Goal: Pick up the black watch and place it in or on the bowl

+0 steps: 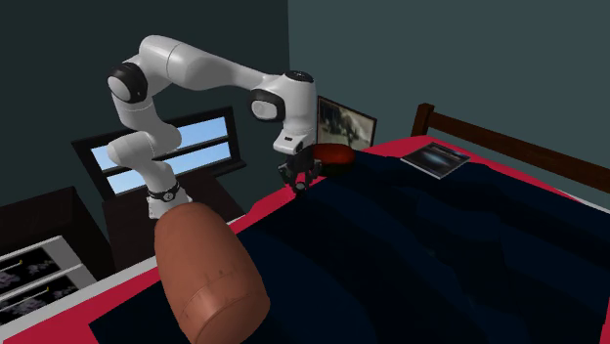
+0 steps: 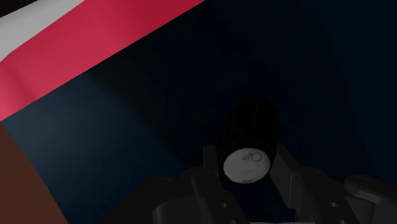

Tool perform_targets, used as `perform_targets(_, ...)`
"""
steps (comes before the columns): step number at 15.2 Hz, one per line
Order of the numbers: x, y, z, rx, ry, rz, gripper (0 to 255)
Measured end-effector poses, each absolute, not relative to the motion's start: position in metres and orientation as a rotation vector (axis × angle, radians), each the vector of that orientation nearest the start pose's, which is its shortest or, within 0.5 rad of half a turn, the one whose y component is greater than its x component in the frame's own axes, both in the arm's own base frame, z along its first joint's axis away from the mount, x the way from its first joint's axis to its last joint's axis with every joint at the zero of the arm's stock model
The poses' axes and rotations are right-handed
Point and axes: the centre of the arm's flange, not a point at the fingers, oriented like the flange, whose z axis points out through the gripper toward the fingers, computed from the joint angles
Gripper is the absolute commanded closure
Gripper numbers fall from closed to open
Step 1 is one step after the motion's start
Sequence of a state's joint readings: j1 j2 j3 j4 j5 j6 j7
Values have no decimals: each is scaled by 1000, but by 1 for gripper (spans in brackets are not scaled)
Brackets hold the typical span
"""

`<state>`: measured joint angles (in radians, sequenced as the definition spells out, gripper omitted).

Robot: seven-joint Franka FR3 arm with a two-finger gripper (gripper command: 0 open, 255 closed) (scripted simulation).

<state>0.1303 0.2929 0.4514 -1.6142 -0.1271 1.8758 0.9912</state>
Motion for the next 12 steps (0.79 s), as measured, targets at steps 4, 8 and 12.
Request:
perform_targets(4,556,319,490,-3080,605,7,255)
perform_targets(8,549,336,501,-3080,604,7,255)
perform_targets(12,522,378,506,-3081,603,7,255)
